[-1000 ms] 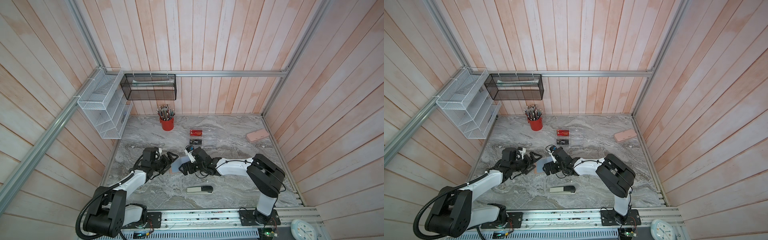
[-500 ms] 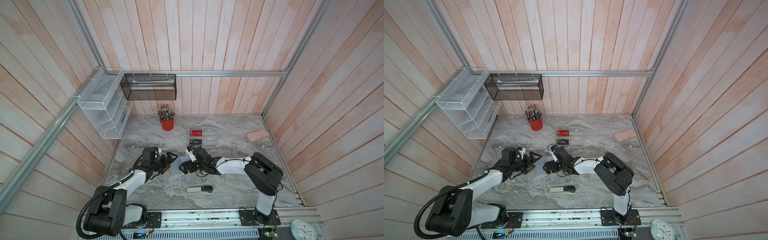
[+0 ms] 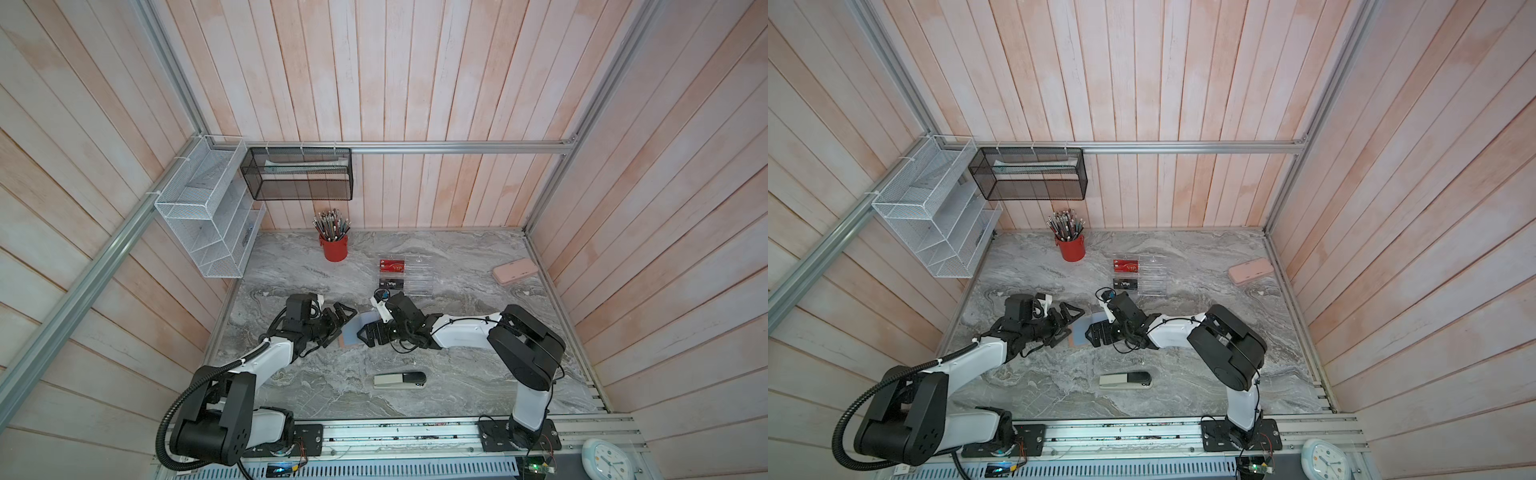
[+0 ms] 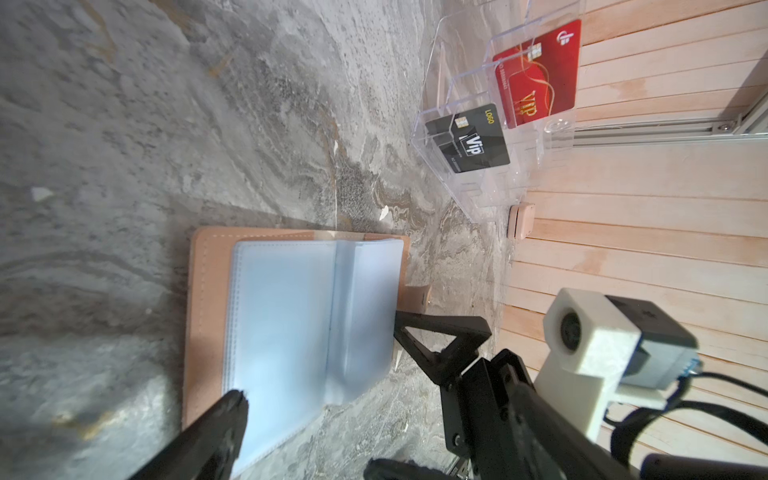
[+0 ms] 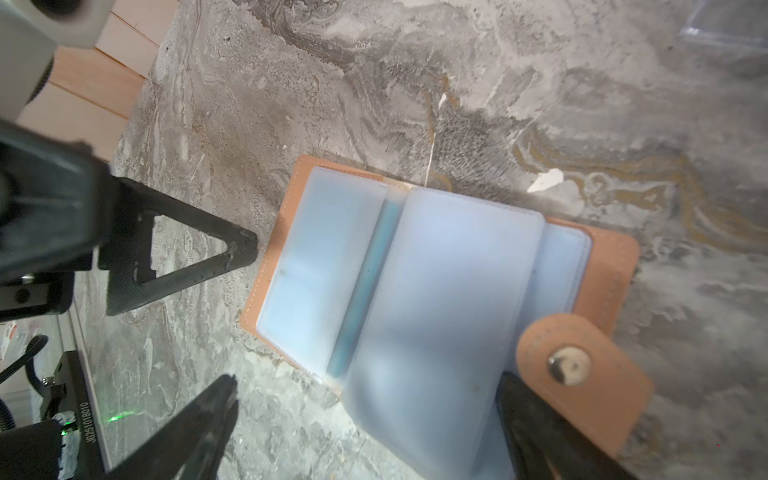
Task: Take the credit cards out of the card holder
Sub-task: Flip over the card slot on the card holder.
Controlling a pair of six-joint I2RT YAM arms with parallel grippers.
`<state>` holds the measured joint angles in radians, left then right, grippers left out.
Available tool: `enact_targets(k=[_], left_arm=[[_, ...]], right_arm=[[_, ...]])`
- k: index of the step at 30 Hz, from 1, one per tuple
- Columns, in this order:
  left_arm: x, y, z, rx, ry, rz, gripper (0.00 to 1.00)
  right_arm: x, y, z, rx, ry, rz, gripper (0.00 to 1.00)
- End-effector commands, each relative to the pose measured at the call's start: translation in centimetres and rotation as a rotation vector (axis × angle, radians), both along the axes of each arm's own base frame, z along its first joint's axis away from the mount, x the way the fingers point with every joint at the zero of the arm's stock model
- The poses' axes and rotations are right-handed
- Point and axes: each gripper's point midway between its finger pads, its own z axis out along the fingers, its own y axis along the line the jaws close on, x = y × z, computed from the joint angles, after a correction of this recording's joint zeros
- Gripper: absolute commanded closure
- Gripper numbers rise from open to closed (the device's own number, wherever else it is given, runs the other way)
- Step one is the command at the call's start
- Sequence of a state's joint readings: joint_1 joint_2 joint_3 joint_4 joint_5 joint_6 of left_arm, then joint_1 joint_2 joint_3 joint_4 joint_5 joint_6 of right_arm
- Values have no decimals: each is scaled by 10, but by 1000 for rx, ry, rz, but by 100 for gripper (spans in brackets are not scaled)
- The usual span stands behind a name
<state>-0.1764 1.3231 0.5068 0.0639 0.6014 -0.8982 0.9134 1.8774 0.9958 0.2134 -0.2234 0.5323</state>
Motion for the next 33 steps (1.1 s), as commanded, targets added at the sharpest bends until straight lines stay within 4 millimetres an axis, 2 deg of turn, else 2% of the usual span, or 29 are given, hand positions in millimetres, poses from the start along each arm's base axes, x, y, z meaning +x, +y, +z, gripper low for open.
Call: enact_targets(k=[1, 19, 33], left_arm=[[9, 1, 4, 21, -27, -11, 0], [13, 5, -16, 83, 11, -30, 0], [16, 0, -18, 57, 9, -41, 0]], right_arm=[[-9, -12, -27, -65, 82, -12, 2], [-8, -14, -27, -61, 80, -18, 2], [-8, -13, -27, -58, 83, -15, 2]])
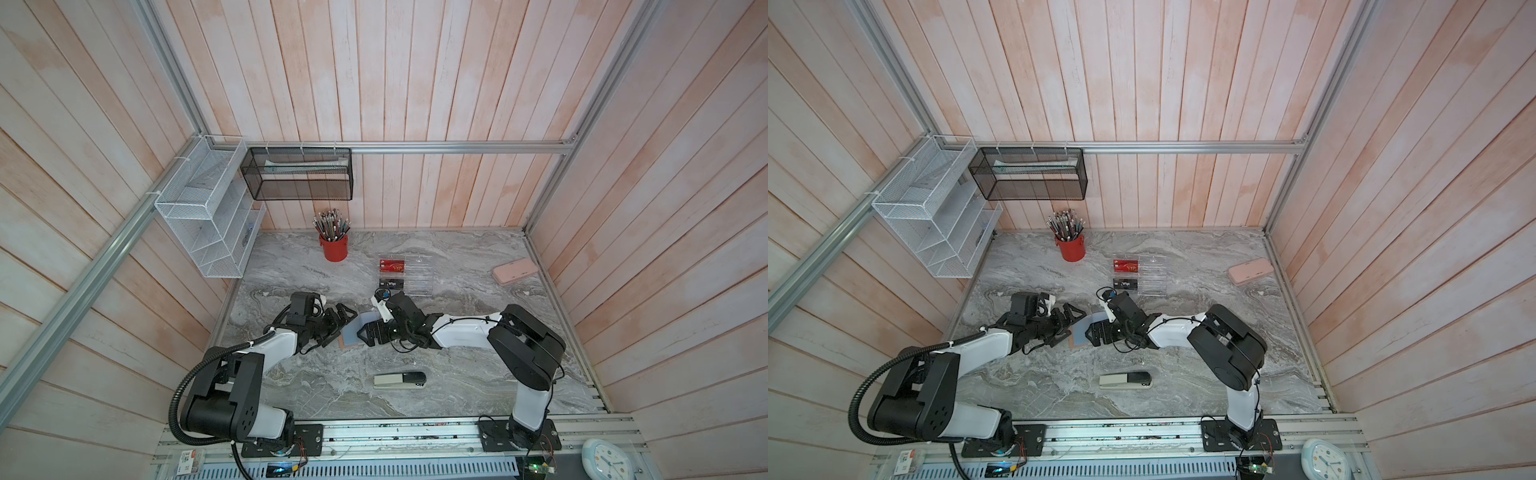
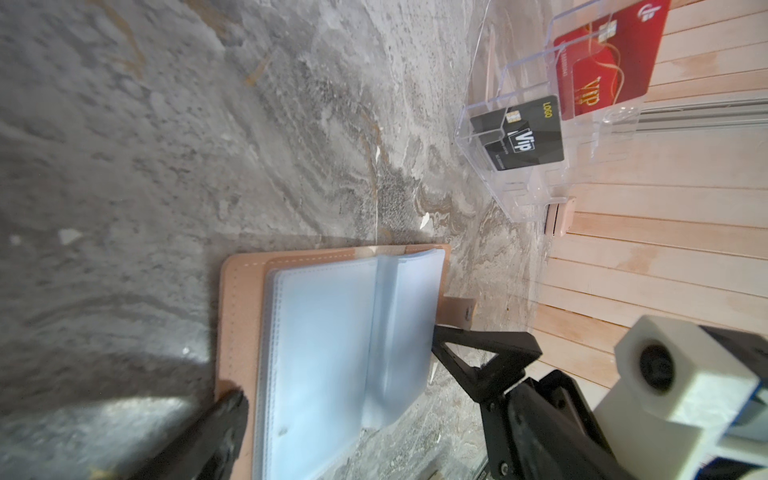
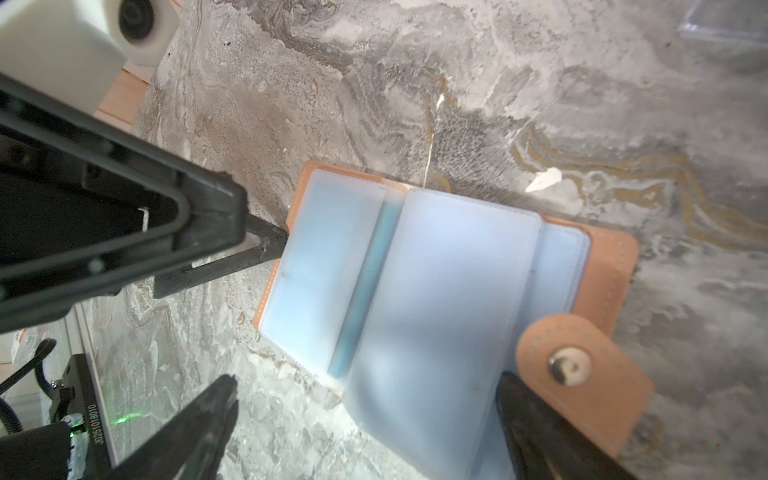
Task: Take the credit cards out of the card holder
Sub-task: Flip over the card slot on the card holder.
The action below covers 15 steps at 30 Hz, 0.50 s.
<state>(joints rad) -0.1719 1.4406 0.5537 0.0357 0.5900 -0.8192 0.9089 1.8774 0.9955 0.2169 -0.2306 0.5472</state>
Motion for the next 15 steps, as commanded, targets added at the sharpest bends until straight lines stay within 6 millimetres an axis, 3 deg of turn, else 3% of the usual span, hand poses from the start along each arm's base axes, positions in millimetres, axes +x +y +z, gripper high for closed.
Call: enact_targets(k=[1, 15], left_arm=[[10, -2, 8, -8, -36, -7, 0], [13, -10, 19, -33, -60, -19, 0]], right_arm=[[-10, -13, -28, -67, 71, -5, 2], [-8, -14, -27, -64, 71, -5, 2]])
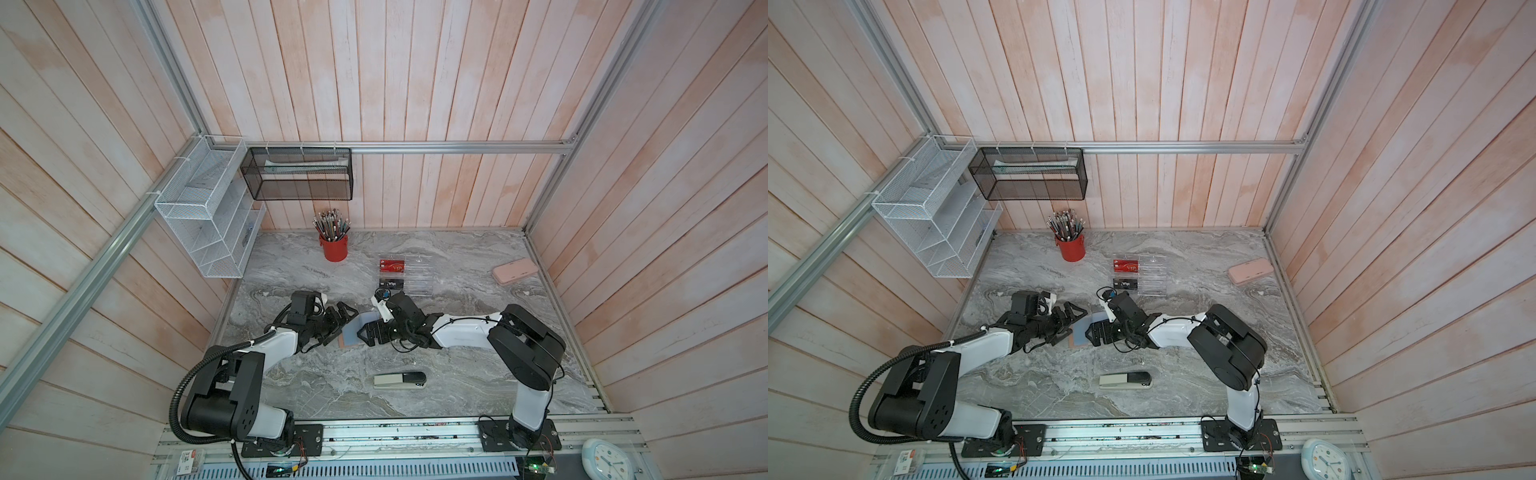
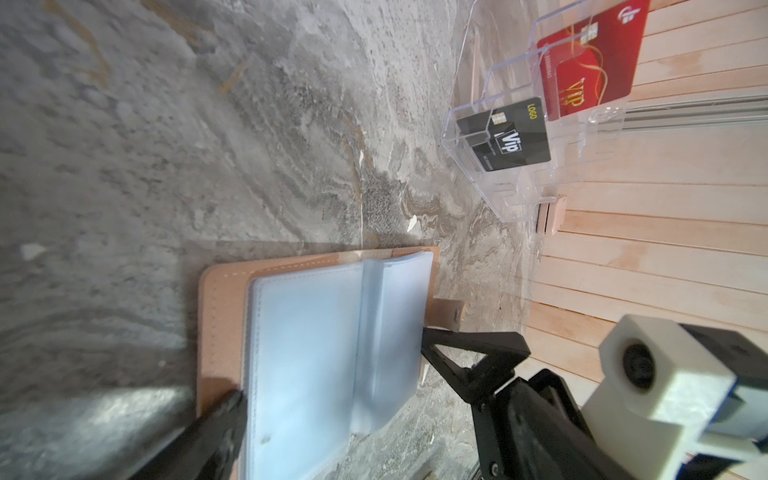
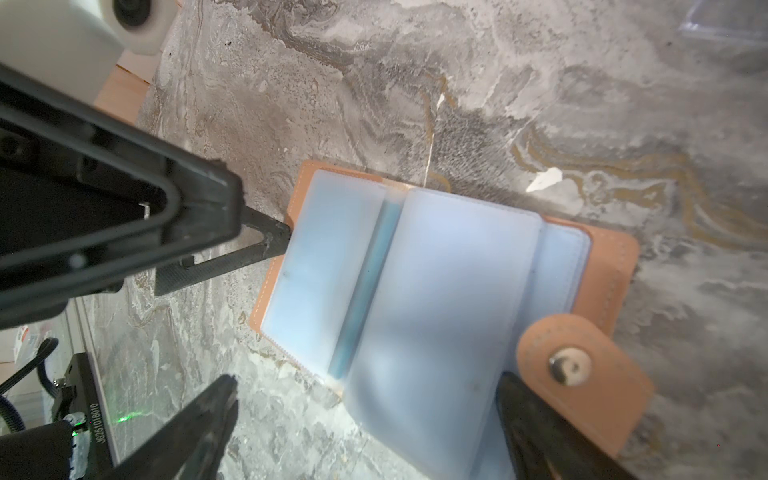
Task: Take the credit cards out of the card holder
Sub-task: Flip over the card slot on the card holder.
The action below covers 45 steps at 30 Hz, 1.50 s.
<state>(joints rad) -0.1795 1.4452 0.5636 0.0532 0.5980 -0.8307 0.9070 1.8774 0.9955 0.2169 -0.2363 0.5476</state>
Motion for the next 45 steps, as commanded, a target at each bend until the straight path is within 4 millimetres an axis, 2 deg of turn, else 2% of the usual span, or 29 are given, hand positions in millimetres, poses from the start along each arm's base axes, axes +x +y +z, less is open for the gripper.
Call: enact_targets(k=[1, 7, 15, 45], left_arm=[[10, -5, 15, -18, -49, -12, 0], [9, -6, 13, -22, -45, -16, 0], [13, -10, 19, -32, -60, -17, 0], [14, -18, 31, -45, -79, -25, 0]], right_arm=[[-9, -14, -28, -67, 70, -7, 2], [-9, -15, -28, -67, 70, -9, 2], [-8, -14, -28, -67, 69, -11, 2], [-10, -16, -13, -46, 53, -15, 2]])
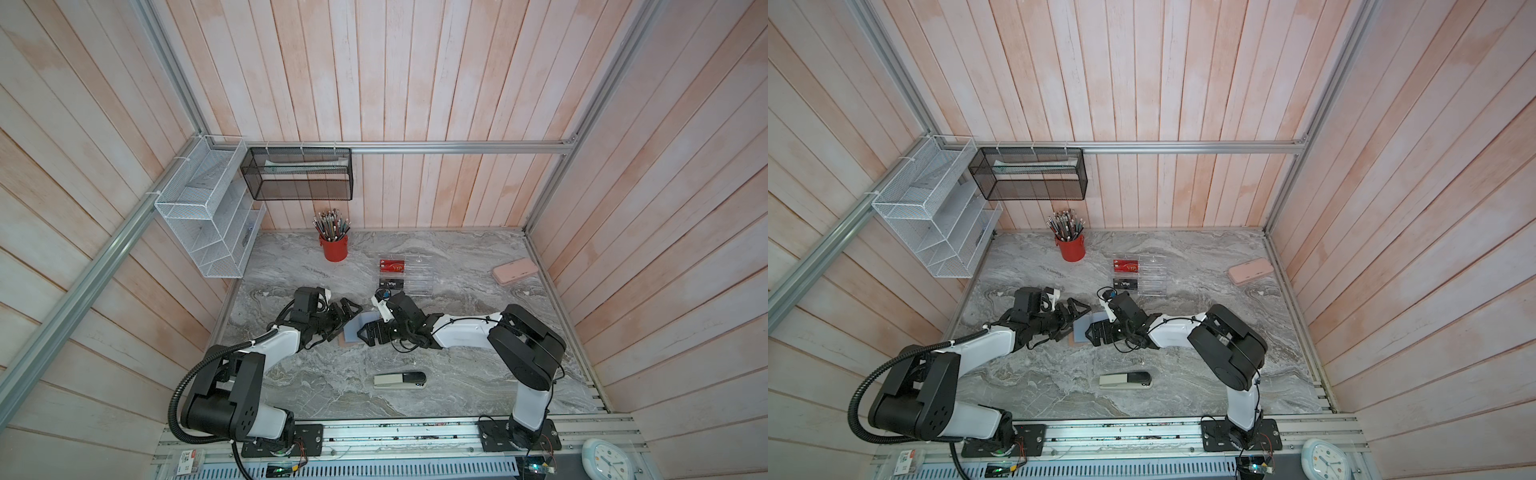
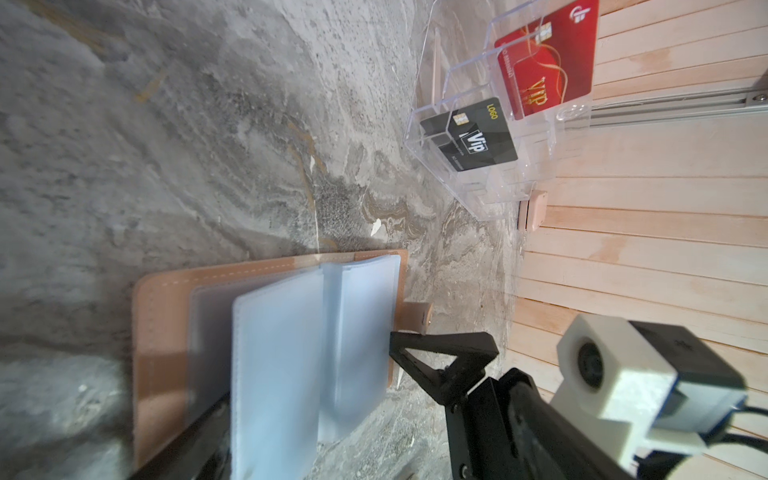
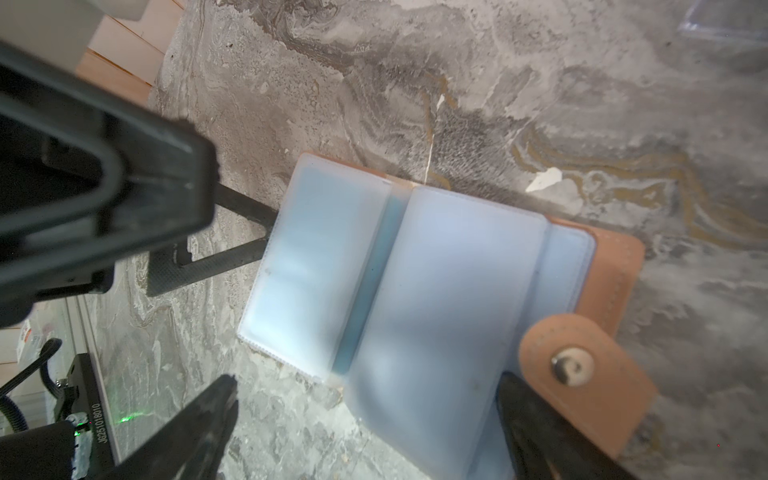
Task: Take the credit cards out of the card holder
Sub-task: Flip over the card slot on the card holder.
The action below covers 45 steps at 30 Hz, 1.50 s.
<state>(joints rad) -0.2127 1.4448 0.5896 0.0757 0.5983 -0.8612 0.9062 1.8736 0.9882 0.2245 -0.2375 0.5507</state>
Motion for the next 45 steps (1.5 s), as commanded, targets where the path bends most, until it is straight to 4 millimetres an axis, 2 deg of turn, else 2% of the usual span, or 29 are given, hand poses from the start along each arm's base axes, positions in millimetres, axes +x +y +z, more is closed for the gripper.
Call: enact_targets(k=[1, 45], left_arm=[[9, -6, 20, -23, -55, -11, 0], [15, -22, 31, -36, -71, -33, 0]], right_arm=[[-9, -16, -13, -51, 52, -13, 2], [-13, -26, 4, -52, 40, -29, 2]])
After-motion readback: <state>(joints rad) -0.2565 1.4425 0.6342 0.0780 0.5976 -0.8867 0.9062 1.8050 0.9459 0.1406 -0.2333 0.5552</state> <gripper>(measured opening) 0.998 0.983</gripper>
